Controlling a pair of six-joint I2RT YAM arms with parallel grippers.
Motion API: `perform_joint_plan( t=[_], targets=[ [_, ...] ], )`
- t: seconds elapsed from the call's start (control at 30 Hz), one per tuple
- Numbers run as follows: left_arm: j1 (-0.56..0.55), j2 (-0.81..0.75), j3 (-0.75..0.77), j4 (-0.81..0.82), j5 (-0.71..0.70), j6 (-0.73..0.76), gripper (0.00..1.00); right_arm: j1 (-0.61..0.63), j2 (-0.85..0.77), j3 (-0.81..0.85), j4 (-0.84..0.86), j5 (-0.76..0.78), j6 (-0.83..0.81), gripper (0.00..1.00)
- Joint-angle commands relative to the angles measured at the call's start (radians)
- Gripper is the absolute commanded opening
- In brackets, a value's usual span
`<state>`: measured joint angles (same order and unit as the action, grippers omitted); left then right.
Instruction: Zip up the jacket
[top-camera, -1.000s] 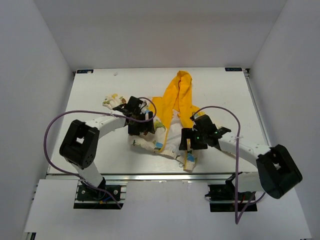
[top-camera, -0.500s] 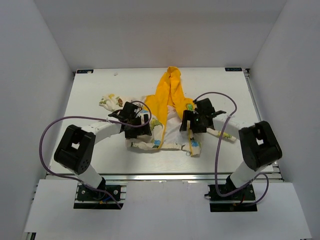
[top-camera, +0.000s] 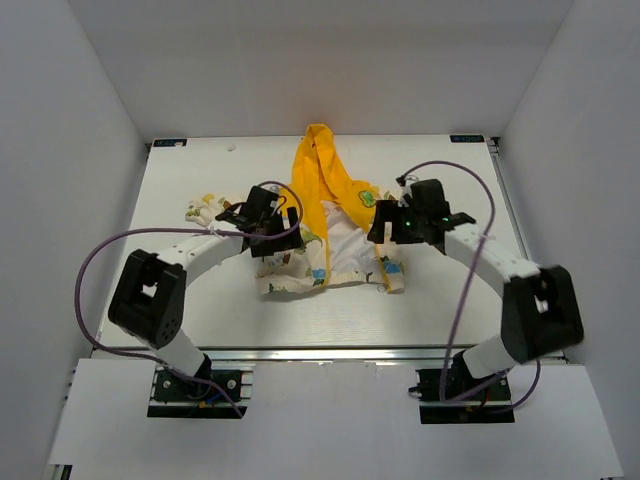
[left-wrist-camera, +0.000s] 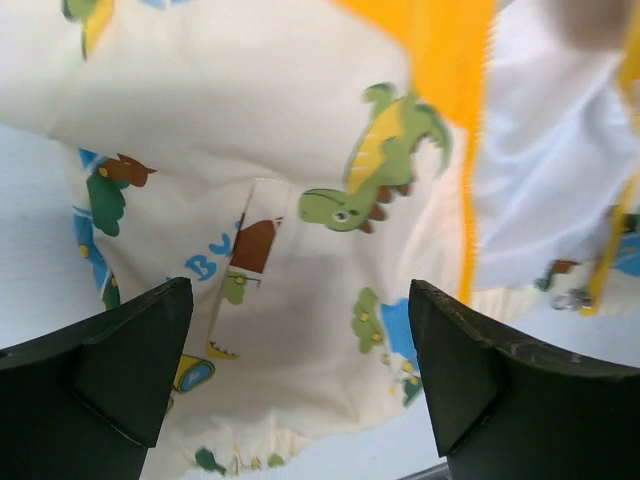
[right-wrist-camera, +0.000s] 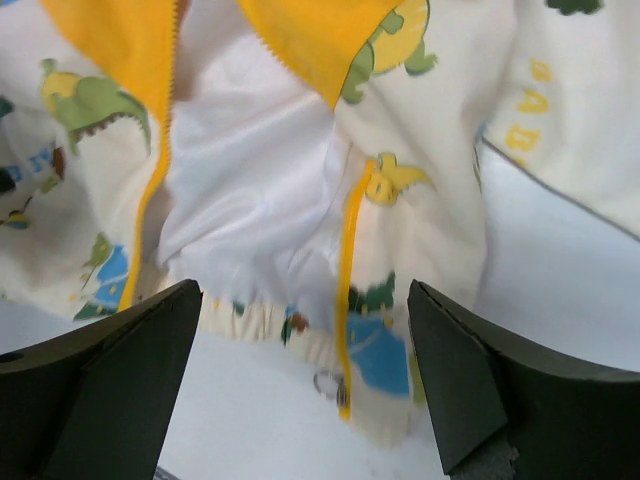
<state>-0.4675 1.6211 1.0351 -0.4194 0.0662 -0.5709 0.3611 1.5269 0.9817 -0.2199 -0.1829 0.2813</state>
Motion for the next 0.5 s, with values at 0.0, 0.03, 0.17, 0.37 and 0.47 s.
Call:
perform_joint_plan(
  t=[0.0,0.03,0.17,0.37,0.47],
  targets=[
    [0.000,-0.151,0.059,-0.053,-0.039,0.005,0.98,-0.001,-0.188,-0.125,-0.088,0.046,-0.002,0.89],
    [0.000,-0.186,0.053,-0.055,-0.045,0.002,0.98,0.001,-0.259,-0.159,-0.104,0.043,0.010,0.89],
    [0.001,-0.421,-0.021,-0.015,-0.051,-0.007,0.98,0.001,-0.384,-0.304,-0.125,0.013,0.041,0.89],
    [0.001,-0.558,-0.127,0.040,0.041,-0.006,0.98,0.010,-0.432,-0.351,-0.084,-0.062,0.055,0.89],
    [0.001,-0.547,-0.170,0.028,0.135,-0.024,0.98,0.058,-0.427,-0.331,-0.055,-0.098,0.056,0.89]
  ],
)
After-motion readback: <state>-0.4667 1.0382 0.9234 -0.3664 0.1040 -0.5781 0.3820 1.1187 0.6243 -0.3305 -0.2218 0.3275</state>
